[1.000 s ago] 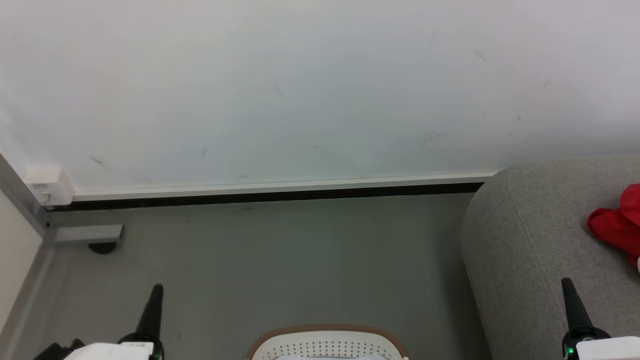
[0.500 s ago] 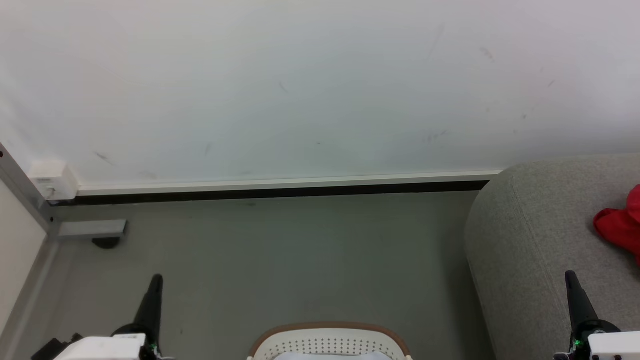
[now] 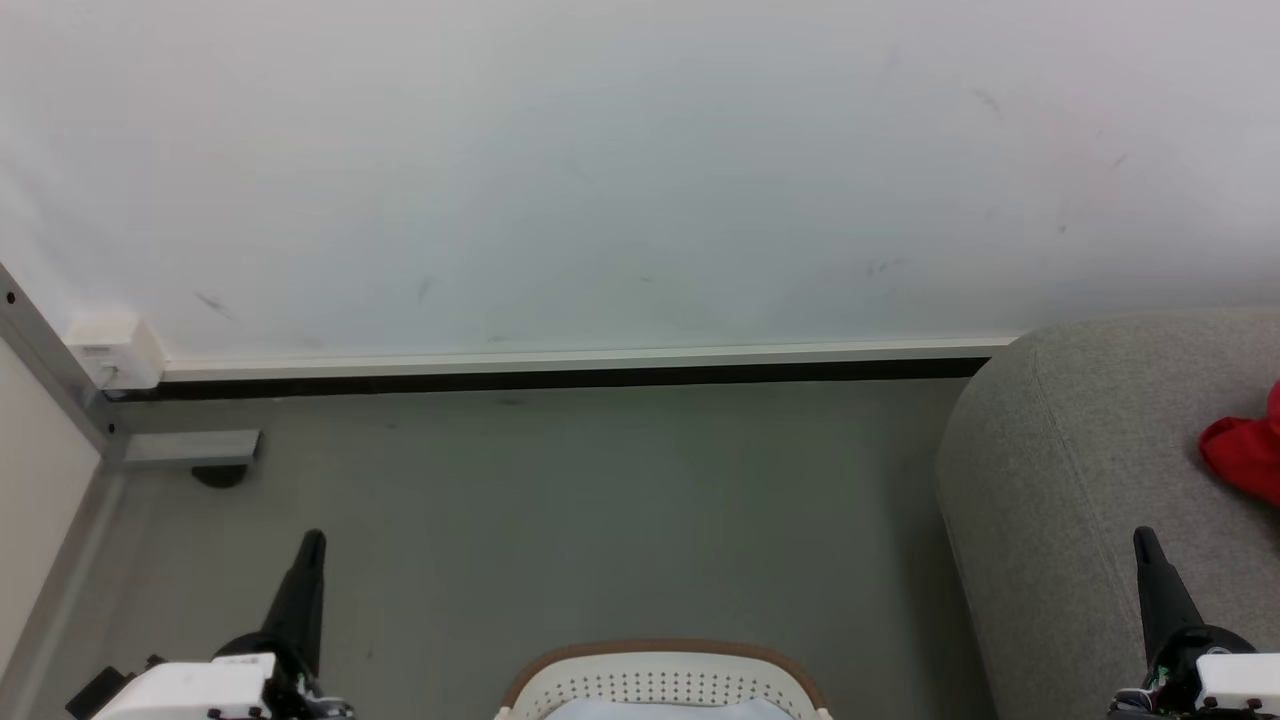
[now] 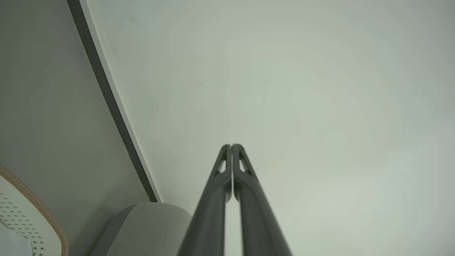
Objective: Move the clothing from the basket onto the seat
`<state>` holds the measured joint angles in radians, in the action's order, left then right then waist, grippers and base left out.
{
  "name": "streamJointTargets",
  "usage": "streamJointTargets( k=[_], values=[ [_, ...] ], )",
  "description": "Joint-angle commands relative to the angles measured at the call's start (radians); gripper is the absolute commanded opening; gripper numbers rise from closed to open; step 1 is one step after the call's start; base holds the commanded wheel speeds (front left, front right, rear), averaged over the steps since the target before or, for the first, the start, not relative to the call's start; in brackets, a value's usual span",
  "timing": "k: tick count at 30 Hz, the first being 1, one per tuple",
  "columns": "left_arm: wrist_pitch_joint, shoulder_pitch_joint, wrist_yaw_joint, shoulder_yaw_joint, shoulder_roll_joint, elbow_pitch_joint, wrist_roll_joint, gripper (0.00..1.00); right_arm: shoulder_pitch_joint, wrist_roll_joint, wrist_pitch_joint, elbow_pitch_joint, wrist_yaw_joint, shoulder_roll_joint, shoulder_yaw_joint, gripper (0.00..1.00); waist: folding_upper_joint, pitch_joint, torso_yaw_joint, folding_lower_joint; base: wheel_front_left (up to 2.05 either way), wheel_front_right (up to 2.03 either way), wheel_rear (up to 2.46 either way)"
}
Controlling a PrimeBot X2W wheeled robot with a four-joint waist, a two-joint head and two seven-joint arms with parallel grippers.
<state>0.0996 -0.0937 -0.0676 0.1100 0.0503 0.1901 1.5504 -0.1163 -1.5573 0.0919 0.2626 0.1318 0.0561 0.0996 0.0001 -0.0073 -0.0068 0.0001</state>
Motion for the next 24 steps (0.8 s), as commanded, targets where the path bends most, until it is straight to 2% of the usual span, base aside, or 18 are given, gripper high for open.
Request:
streamJointTargets(
  k=[1,8,24],
  values=[
    [0.005,-0.011,-0.004,0.005,0.002,-0.005,0.023,0.0,-0.01,-0.016,0.006,-0.004,-0.002,0.005,0.003,0.0,-0.0001,0.001,0.001,-0.0001,0.0,0.0,0.0],
    [0.017,-0.02,-0.007,0.009,0.0,-0.008,0.068,0.0,-0.017,-0.067,0.016,-0.006,-0.002,0.007,0.006,0.0,-0.0001,0.005,0.006,-0.0001,0.0,0.0,0.0],
    [0.018,-0.019,-0.007,0.008,0.0,-0.007,0.067,0.0,-0.016,-0.071,0.013,-0.006,-0.002,0.01,0.001,0.0,-0.0001,0.005,0.006,-0.0001,0.0,0.0,0.0]
  ],
)
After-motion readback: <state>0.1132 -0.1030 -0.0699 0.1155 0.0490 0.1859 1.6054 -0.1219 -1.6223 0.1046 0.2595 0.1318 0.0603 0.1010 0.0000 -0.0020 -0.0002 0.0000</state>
